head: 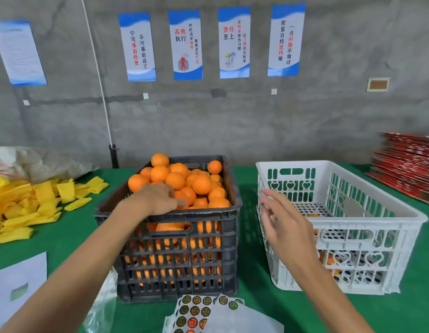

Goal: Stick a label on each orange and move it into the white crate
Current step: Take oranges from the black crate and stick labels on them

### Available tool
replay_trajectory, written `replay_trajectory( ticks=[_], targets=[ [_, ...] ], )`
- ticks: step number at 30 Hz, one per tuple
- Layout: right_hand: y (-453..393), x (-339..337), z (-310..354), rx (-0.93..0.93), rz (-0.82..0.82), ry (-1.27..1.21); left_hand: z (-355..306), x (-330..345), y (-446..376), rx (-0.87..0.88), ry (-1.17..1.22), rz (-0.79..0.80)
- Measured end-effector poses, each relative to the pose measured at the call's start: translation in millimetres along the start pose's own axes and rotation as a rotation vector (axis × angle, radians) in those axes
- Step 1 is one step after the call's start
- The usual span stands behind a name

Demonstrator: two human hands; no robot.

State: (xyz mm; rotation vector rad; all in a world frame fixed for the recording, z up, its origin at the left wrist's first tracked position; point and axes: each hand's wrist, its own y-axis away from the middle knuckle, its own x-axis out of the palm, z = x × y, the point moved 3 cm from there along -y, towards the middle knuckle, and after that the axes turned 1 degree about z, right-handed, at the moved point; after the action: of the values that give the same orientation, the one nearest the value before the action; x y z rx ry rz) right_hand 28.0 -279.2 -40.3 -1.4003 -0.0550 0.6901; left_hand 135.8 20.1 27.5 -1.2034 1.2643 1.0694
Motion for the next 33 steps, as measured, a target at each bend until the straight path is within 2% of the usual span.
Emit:
replay_trajectory(
  ticks=[2, 4, 7, 9, 11, 13, 16, 18, 20, 26, 30, 33],
  targets=[
    [6.8, 7.9, 6.3, 0.009, 0.028, -0.022, 15.8, -3.0, -10.2, -0.075, 0.024, 0.116],
    [13.5, 14.5, 12.9, 0.028, 0.044, -0.058, 28.7, -2.8, -13.9, -0.132, 0.1, 0.159],
    [22.3, 19.3, 21.8, 0.035, 0.042, -0.137, 40.4, 3.9, -13.7, -0.139, 0.246, 0.099],
    [27.0, 20.2, 28.7, 0.016, 0.034, -0.209, 40.6, 7.1, -6.3, -0.054, 0.335, -0.124],
    [29.9, 23.3, 39.2, 0.019, 0.062, -0.308, 35.2, 9.6, 14.7, 0.088, 0.523, -0.483],
    [32.9, 27.5, 53.2, 0.03, 0.11, -0.405, 21.5, 15.6, 45.9, 0.306, 0.712, -0.782],
    [41.1, 35.4, 73.7, -0.002, 0.192, -0.472, -8.0, 41.5, 87.6, 0.576, 0.755, -0.962],
    [52.4, 40.4, 81.1, 0.025, 0.262, -0.51, -26.0, 70.0, 107.4, 0.675, 0.629, -0.954],
    [70.7, 42.9, 80.1, 0.123, 0.343, -0.545, -35.2, 101.7, 118.3, 0.705, 0.509, -0.859],
    [130.7, 53.2, 51.9, 0.159, 0.66, -0.438, -37.1, 177.6, 130.1, 0.619, 0.644, -0.51],
    [150.3, 62.5, 25.7, 0.165, 0.853, -0.294, -44.1, 222.5, 136.5, 0.615, 0.544, -0.356],
    [164.2, 70.4, 22.6, 0.181, 0.967, -0.237, -46.0, 239.4, 135.2, 0.6, 0.499, -0.316]
  ],
)
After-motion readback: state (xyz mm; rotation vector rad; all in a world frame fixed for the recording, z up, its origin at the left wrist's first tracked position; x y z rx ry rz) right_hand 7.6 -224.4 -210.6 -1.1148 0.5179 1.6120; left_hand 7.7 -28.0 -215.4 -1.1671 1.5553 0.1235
